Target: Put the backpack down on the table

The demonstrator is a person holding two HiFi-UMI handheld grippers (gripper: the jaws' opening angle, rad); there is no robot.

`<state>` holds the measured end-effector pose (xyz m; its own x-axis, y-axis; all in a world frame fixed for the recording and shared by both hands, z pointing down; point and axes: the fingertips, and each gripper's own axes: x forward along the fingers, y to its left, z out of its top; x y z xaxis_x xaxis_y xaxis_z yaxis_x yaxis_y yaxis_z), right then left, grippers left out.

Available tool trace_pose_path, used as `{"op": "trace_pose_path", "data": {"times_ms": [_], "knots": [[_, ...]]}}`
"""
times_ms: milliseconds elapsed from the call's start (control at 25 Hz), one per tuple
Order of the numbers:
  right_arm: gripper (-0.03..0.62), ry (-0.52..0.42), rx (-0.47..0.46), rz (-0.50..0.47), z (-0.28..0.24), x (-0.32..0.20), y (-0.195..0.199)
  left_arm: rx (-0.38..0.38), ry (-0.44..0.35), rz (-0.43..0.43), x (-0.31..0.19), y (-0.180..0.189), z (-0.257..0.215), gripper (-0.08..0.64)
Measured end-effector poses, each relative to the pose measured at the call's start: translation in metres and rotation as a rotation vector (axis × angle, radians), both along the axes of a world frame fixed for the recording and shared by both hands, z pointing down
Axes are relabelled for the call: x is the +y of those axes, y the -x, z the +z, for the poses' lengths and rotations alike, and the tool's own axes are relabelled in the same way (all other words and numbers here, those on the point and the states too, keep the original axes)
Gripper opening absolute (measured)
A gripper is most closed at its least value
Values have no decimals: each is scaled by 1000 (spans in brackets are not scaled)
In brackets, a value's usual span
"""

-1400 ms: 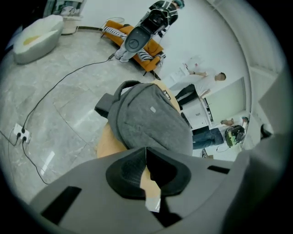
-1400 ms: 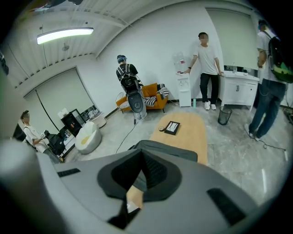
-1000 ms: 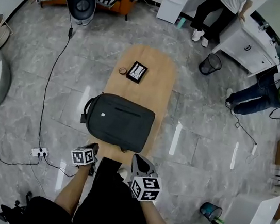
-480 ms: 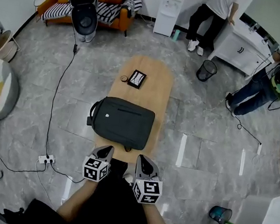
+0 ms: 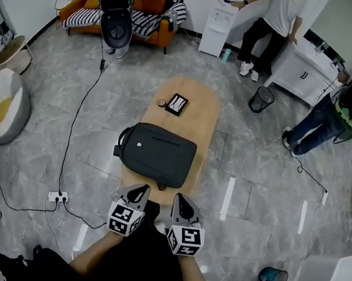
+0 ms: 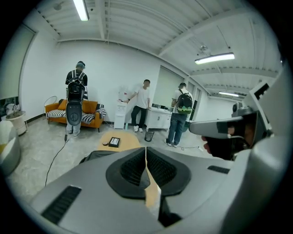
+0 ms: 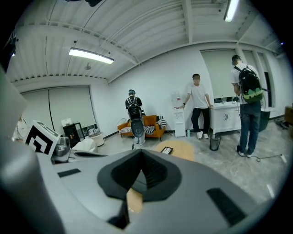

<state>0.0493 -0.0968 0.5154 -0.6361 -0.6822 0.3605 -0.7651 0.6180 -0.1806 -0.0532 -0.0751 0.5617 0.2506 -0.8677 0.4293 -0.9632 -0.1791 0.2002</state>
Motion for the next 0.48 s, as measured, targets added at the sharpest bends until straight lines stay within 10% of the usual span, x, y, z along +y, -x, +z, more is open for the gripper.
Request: {"op": "trace_pose_path", "data": {"times_ms": [480], "knots": [[9, -10, -2, -25, -4, 7, 8, 10, 19, 10, 4, 2, 7, 20]]}}
